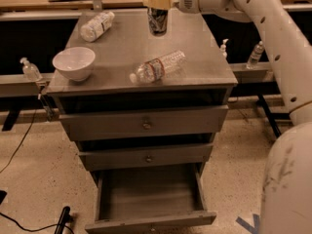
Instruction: Place redbull can into bottom drawer
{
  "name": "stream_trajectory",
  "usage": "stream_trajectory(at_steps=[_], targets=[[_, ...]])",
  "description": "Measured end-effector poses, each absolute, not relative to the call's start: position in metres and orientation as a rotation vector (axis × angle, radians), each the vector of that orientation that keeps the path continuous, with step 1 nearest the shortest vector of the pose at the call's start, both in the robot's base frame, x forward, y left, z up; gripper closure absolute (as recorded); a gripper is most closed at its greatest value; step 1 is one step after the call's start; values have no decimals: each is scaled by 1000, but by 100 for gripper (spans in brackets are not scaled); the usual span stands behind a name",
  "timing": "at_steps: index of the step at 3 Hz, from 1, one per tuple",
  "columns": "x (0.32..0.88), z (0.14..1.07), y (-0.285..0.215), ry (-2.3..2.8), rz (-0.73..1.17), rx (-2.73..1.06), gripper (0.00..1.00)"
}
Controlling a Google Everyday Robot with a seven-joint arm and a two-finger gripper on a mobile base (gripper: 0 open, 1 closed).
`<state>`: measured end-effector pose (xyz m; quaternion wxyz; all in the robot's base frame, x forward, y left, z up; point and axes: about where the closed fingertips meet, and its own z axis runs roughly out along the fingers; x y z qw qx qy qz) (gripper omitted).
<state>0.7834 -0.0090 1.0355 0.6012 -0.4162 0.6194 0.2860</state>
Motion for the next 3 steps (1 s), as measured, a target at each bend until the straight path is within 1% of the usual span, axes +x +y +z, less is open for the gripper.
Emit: stream_trajectory(at_steps=[1, 2, 3], targets=[[773, 1026, -6, 1451, 673, -1003, 100], [774, 1025, -4, 1451, 680, -997, 100], [757, 1015, 14, 1413, 788, -996, 100]])
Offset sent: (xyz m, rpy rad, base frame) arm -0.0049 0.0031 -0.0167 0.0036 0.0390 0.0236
